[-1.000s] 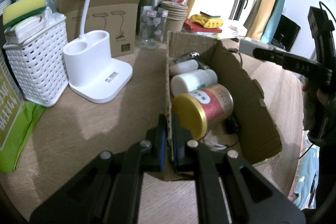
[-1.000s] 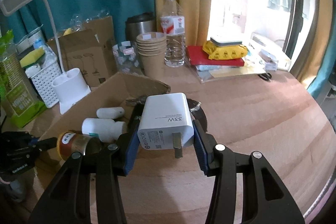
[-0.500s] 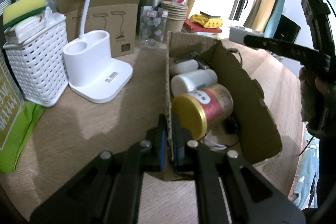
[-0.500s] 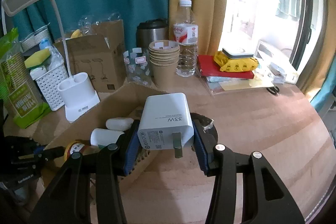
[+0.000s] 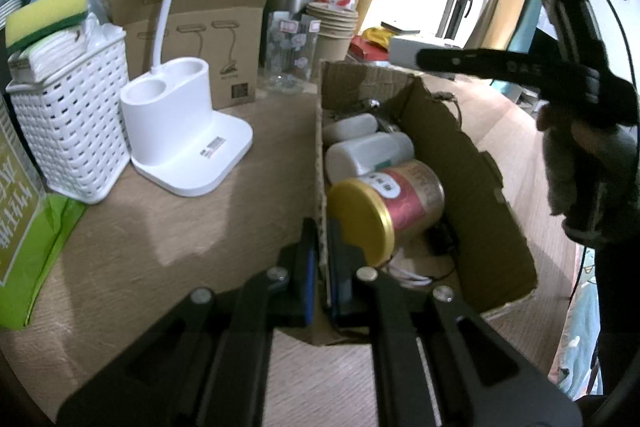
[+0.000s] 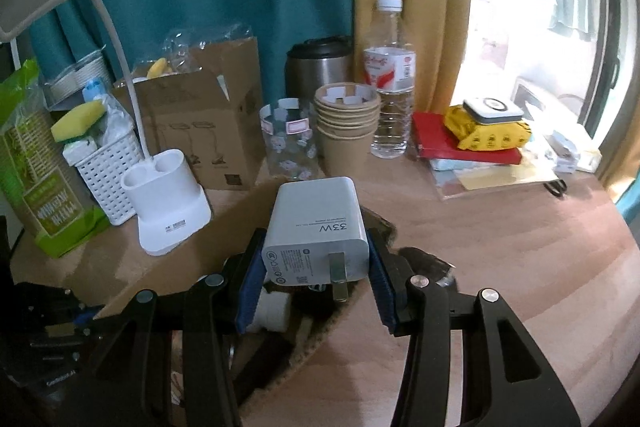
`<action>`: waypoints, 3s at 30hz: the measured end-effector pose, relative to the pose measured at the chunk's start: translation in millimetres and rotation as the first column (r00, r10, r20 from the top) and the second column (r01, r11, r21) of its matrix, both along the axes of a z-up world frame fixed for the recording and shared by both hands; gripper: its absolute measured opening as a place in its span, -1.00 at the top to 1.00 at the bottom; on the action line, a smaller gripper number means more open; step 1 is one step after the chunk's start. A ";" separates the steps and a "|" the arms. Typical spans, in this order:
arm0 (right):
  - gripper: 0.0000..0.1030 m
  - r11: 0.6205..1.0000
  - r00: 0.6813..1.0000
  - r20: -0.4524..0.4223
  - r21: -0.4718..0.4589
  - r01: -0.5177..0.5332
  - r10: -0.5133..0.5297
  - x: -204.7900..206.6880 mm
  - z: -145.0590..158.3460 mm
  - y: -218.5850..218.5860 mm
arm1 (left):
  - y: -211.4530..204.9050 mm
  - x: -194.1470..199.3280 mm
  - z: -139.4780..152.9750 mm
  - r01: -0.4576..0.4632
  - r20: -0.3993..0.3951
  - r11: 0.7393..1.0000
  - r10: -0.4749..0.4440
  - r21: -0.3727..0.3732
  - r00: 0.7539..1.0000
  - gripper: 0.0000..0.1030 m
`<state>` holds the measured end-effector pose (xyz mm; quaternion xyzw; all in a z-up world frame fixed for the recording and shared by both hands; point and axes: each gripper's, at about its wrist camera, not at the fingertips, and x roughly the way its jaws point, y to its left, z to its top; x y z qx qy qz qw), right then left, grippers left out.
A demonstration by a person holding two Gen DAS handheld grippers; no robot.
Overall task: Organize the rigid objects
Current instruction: 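Lift the white charger with the right gripper and release it into the box, then move the right gripper to the black wristwatch and grasp its strap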
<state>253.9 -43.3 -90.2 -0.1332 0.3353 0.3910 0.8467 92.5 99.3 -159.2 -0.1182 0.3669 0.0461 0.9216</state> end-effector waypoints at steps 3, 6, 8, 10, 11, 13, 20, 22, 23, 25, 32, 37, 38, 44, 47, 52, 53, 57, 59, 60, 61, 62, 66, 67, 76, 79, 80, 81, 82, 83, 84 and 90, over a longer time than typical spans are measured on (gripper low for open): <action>0.03 1.000 1.000 -0.015 -0.016 -0.022 0.022 3.4 -5.8 10.9 | -0.1 -0.1 0.0 0.000 0.000 1.000 0.000 0.001 1.000 0.88; 0.03 0.999 0.999 -0.030 -0.035 -0.038 0.037 7.0 -12.2 20.5 | -0.1 -0.1 0.0 0.000 0.000 1.000 0.000 0.000 1.000 0.88; 0.03 0.998 0.998 -0.039 -0.048 -0.049 0.047 8.6 -16.5 27.0 | -0.1 -0.1 -0.1 0.000 0.000 1.000 0.000 0.001 1.000 0.88; 0.03 0.997 0.998 -0.042 -0.060 -0.056 0.053 9.4 -19.9 32.0 | -0.2 -0.2 -0.1 0.000 0.000 1.000 0.000 0.001 1.000 0.89; 0.03 0.996 0.997 -0.046 -0.066 -0.059 0.056 10.1 -21.7 34.4 | -0.2 -0.2 0.0 0.000 0.000 1.000 0.000 0.001 1.000 0.88; 0.03 0.994 0.997 -0.054 -0.081 -0.067 0.063 11.4 -25.6 39.3 | -0.1 -0.2 -0.1 0.000 0.000 1.000 0.000 0.001 1.000 0.88; 0.03 0.981 0.993 -0.080 -0.171 -0.095 0.083 17.1 -41.0 55.6 | -0.1 -0.1 0.0 0.000 0.000 1.000 0.000 0.000 1.000 0.88; 0.03 0.978 0.991 -0.104 -0.181 -0.100 0.082 21.6 -46.0 57.6 | 0.0 -0.2 0.0 0.000 0.000 1.000 0.000 0.000 1.000 0.88; 0.03 0.978 0.990 -0.120 -0.182 -0.100 0.079 23.8 -48.0 58.3 | -0.2 -0.3 -0.1 0.000 0.000 1.000 0.000 0.001 1.000 0.88; 0.03 0.979 0.987 -0.142 -0.181 -0.097 0.072 27.7 -51.8 59.2 | -0.1 -0.3 -0.1 0.000 0.000 1.000 0.000 0.001 1.000 0.88; 0.02 0.977 0.986 -0.153 -0.192 -0.091 0.062 30.1 -58.0 61.6 | -0.1 -0.3 0.0 0.000 0.001 1.000 0.000 0.001 1.000 0.88; 0.02 0.978 0.986 -0.159 -0.192 -0.082 0.051 30.6 -58.9 63.0 | -0.3 -0.4 -0.1 0.000 0.001 1.000 0.000 0.001 1.000 0.88; 0.02 0.978 0.985 -0.164 -0.190 -0.082 0.051 30.4 -58.8 63.0 | -0.2 -0.4 -0.2 0.000 0.001 1.000 0.000 0.002 1.000 0.88; -0.01 0.982 0.984 -0.168 -0.165 -0.087 0.059 28.5 -53.7 59.0 | -0.1 -0.1 0.4 -0.001 0.001 1.000 0.001 0.003 1.000 0.88; -0.05 0.988 0.986 -0.160 -0.136 -0.073 0.051 25.6 -45.3 51.9 | 0.0 1.2 1.0 -0.002 0.001 1.000 0.002 0.005 1.000 0.88; -0.19 0.993 0.991 -0.131 -0.102 -0.051 0.038 19.5 -29.1 36.7 | -0.2 3.0 1.0 -0.002 0.002 1.000 0.002 0.007 1.000 0.88; -0.20 0.994 0.992 -0.125 -0.098 -0.047 0.035 18.4 -26.4 34.0 | -0.2 2.9 1.0 -0.002 0.002 1.000 0.002 0.007 1.000 0.88; -0.28 0.997 0.997 -0.082 -0.079 -0.021 0.014 9.7 -10.2 18.7 | 0.0 3.2 0.7 -0.003 0.002 1.000 0.003 0.010 1.000 0.89; -0.28 0.998 0.998 -0.056 -0.070 -0.007 0.003 5.2 -1.8 10.6 | 0.1 3.7 0.7 -0.003 0.003 1.000 0.003 0.010 1.000 0.88; -0.28 0.998 0.999 -0.042 -0.063 0.003 -0.006 2.8 3.1 5.2 | 0.1 3.7 0.7 -0.003 0.003 1.000 0.003 0.010 1.000 0.88; -0.29 0.998 0.999 -0.033 -0.055 0.012 -0.014 1.0 7.4 0.6 | -0.6 2.3 0.5 -0.003 0.003 1.000 0.003 0.011 1.000 0.88; -0.29 0.999 0.999 -0.027 -0.048 0.021 -0.023 -0.2 10.8 -3.2 | -0.5 2.3 0.5 -0.003 0.003 1.000 0.003 0.011 1.000 0.88; -0.29 0.998 0.998 -0.005 -0.008 0.063 -0.063 -8.7 26.0 -22.0 | -0.6 2.3 0.4 -0.003 0.003 1.000 0.003 0.011 1.000 0.88; -0.29 0.997 0.997 0.000 -0.002 0.072 -0.072 -10.9 28.4 -25.9 | -0.3 2.5 0.5 -0.004 0.004 1.000 0.003 0.012 1.000 0.88; -0.29 0.990 0.989 0.017 0.009 0.144 -0.144 -19.2 34.7 -56.2 | 0.0 2.6 1.0 -0.004 0.005 1.000 0.004 0.015 1.000 0.89; -0.29 0.986 0.986 0.015 0.008 0.168 -0.168 -18.8 32.9 -65.5 | 0.4 3.1 1.0 -0.004 0.006 1.000 0.004 0.015 1.000 0.88; -0.29 0.985 0.984 0.014 0.007 0.175 -0.175 -18.6 32.1 -68.3 | 0.0 2.6 0.9 -0.004 0.006 1.000 0.004 0.015 1.000 0.88; -0.29 0.983 0.983 0.013 0.006 0.182 -0.182 -18.5 30.9 -71.3 | 0.0 2.6 0.9 -0.004 0.006 1.000 0.004 0.014 1.000 0.88; -0.29 0.982 0.982 0.011 0.003 0.187 -0.187 -18.4 29.8 -73.2 | 0.4 3.0 0.9 -0.004 0.006 1.000 0.004 0.014 1.000 0.88; -0.29 0.981 0.981 0.010 0.001 0.194 -0.194 -18.3 28.5 -76.0 | -0.1 2.6 0.9 -0.004 0.006 1.000 0.004 0.015 1.000 0.88; -0.29 0.980 0.980 0.009 -0.001 0.198 -0.198 -18.4 27.5 -77.9 | 0.0 2.7 0.9 -0.004 0.006 1.000 0.004 0.015 1.000 0.88; -0.29 0.973 0.973 0.003 -0.012 0.230 -0.229 -18.9 19.1 -92.0 | -0.3 2.4 0.8 -0.004 0.006 1.000 0.004 0.015 1.000 0.88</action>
